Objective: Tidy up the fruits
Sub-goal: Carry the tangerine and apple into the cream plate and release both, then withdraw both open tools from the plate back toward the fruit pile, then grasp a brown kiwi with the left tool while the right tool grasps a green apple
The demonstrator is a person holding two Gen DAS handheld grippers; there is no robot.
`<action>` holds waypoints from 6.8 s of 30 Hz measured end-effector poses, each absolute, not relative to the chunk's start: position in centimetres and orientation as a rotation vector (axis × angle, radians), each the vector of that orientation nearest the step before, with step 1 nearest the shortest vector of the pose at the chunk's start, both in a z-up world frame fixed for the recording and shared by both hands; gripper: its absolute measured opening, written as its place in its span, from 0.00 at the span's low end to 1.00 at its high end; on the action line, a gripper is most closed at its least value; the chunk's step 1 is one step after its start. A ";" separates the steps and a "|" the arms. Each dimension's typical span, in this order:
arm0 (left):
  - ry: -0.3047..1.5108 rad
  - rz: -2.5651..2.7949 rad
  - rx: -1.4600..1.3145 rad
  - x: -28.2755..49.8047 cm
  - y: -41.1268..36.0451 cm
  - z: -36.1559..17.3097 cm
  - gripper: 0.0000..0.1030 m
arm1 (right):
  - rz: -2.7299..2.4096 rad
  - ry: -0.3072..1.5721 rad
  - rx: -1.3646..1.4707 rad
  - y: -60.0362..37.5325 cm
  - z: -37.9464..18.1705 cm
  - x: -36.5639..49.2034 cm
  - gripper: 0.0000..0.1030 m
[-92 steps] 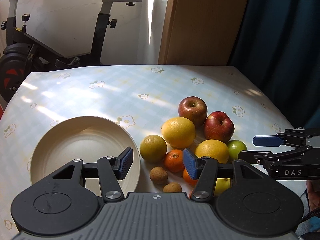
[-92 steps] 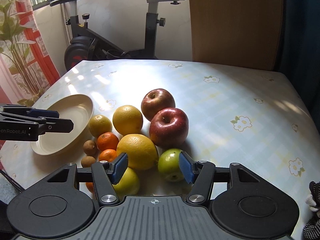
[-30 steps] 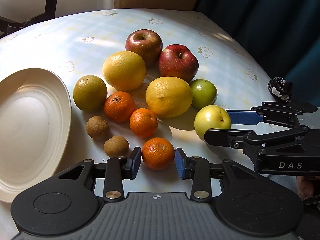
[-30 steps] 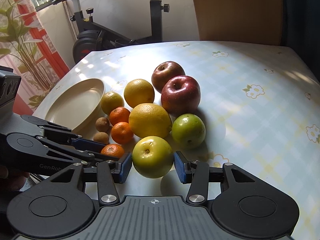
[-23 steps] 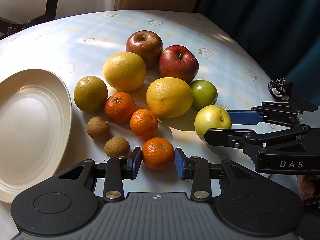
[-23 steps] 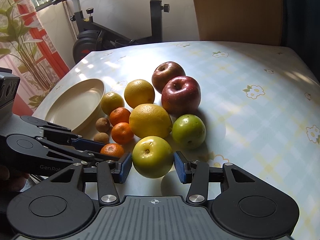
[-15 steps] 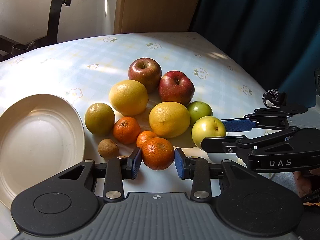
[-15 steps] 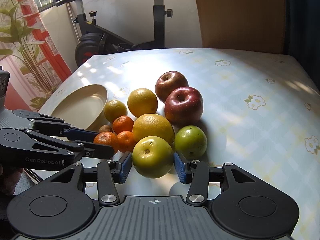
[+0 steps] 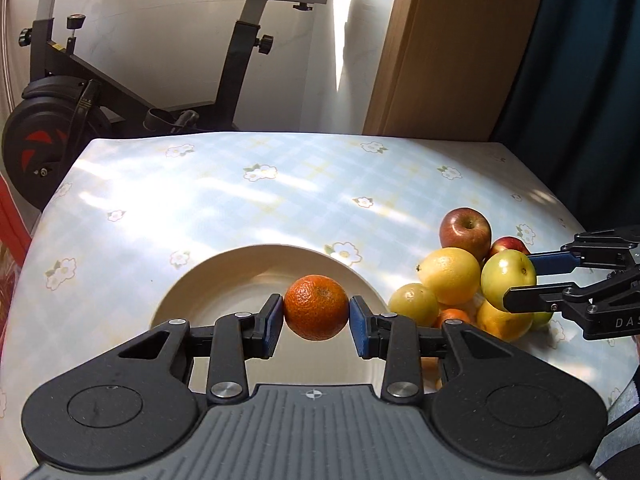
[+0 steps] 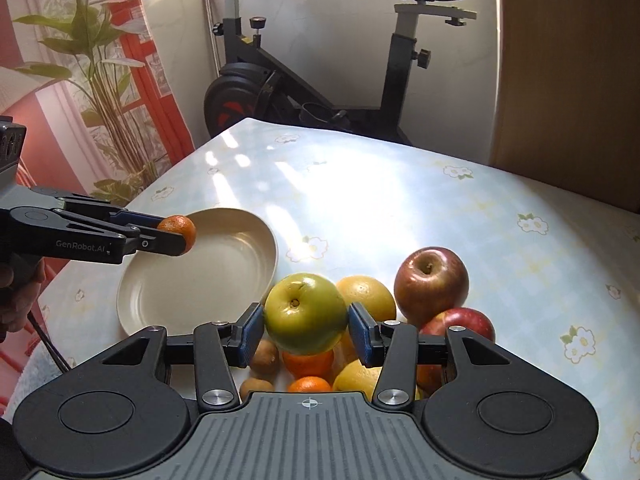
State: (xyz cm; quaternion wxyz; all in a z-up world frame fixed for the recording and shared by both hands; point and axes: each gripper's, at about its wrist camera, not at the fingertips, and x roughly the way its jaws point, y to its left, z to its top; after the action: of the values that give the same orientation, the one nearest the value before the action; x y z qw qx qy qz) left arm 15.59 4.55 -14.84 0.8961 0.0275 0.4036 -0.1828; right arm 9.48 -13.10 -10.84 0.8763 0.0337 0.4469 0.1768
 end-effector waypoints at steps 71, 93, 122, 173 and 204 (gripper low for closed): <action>0.786 -0.255 0.027 17.9 3.9 -14.7 0.39 | 0.247 0.764 0.042 -14.1 -12.1 12.3 0.43; 0.779 -0.315 0.031 14.4 -2.5 -15.1 0.39 | 0.020 0.784 0.098 -21.8 -13.4 2.3 0.43; 0.851 -0.366 0.008 10.8 -3.6 -17.1 0.39 | 0.070 0.884 0.083 -21.3 -15.8 0.0 0.43; 1.028 -0.468 0.017 12.3 -5.4 -21.8 0.28 | 0.074 0.905 0.105 -21.6 -17.1 0.3 0.41; 0.886 -0.504 0.053 9.9 -5.2 -18.6 0.28 | 0.039 0.877 0.081 -22.0 -15.2 -0.6 0.40</action>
State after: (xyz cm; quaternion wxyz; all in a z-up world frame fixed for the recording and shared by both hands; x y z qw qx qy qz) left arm 9.90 -5.20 -18.59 0.8725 0.0252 0.4241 -0.2414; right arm -0.58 -21.98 -15.23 0.9044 0.0392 0.4245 0.0188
